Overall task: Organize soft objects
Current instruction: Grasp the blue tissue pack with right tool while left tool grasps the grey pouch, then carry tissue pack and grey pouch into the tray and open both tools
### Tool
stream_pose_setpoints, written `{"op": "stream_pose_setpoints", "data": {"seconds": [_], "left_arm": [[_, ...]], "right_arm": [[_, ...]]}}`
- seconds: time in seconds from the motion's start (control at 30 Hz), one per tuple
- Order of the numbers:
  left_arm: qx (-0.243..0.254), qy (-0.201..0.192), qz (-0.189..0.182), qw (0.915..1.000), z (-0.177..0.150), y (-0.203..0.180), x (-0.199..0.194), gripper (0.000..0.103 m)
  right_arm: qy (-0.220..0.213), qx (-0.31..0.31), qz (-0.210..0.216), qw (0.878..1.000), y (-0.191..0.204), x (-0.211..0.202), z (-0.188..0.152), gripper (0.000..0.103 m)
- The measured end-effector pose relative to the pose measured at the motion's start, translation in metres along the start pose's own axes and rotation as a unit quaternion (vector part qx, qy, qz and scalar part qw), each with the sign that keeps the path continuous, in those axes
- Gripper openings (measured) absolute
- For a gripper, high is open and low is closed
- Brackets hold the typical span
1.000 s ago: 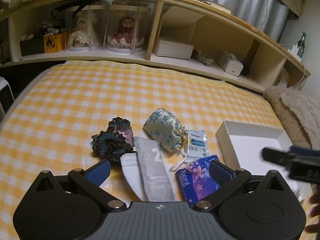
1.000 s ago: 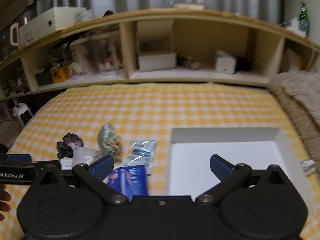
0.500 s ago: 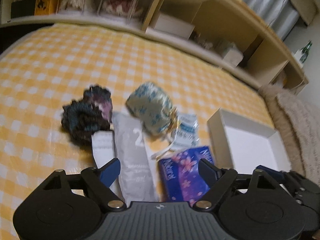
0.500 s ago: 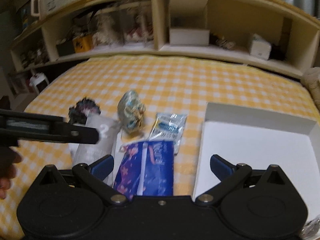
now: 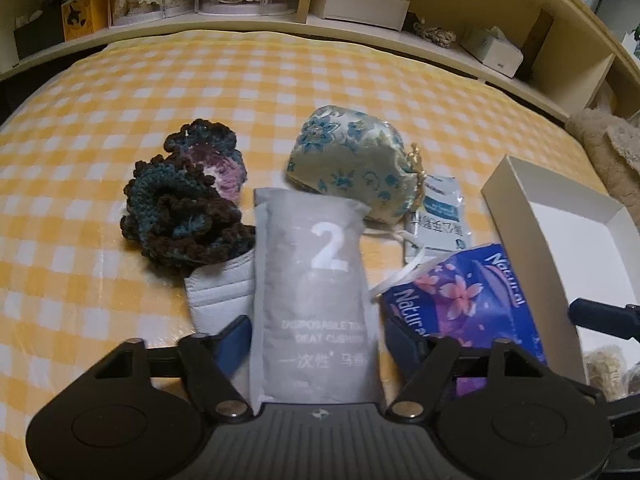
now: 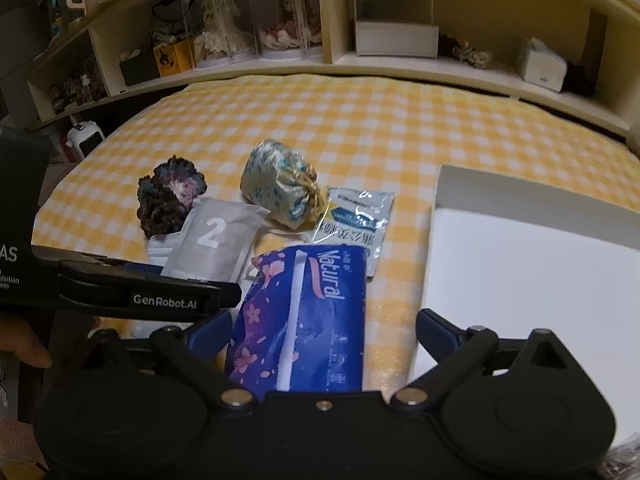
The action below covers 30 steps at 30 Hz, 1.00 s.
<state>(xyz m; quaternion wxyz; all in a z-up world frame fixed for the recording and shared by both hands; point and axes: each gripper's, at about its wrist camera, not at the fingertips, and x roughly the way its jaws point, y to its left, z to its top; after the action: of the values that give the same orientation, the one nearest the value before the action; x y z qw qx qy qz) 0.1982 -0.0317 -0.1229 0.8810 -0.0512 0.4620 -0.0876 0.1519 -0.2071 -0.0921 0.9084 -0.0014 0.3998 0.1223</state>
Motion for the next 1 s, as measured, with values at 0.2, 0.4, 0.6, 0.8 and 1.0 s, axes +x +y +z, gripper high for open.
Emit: {"op": "stream_pose_setpoints", "data": {"seconds": [0.2, 0.4, 0.6, 0.8, 1.0], "left_arm": [[0.035, 0.0, 0.02, 0.9992, -0.001, -0.002, 0.003, 0.05], [0.037, 0.003, 0.01, 0.9993, -0.002, -0.001, -0.005, 0.044], [0.041, 0.005, 0.005, 0.9992, -0.014, -0.004, -0.017, 0.042], [0.035, -0.018, -0.004, 0.9992, -0.021, -0.005, -0.042, 0.042], [0.023, -0.046, -0.017, 0.9985, -0.023, -0.008, -0.067, 0.042]], "right_arm": [[0.026, -0.018, 0.007, 0.999, 0.005, 0.013, -0.005, 0.088], [0.045, -0.017, 0.016, 0.999, 0.005, 0.02, -0.008, 0.063], [0.05, -0.014, 0.024, 0.998, 0.004, 0.017, -0.01, 0.043], [0.028, 0.005, 0.024, 0.999, -0.002, 0.003, -0.008, 0.021], [0.002, 0.016, 0.02, 1.0, -0.005, -0.013, -0.004, 0.019]]}}
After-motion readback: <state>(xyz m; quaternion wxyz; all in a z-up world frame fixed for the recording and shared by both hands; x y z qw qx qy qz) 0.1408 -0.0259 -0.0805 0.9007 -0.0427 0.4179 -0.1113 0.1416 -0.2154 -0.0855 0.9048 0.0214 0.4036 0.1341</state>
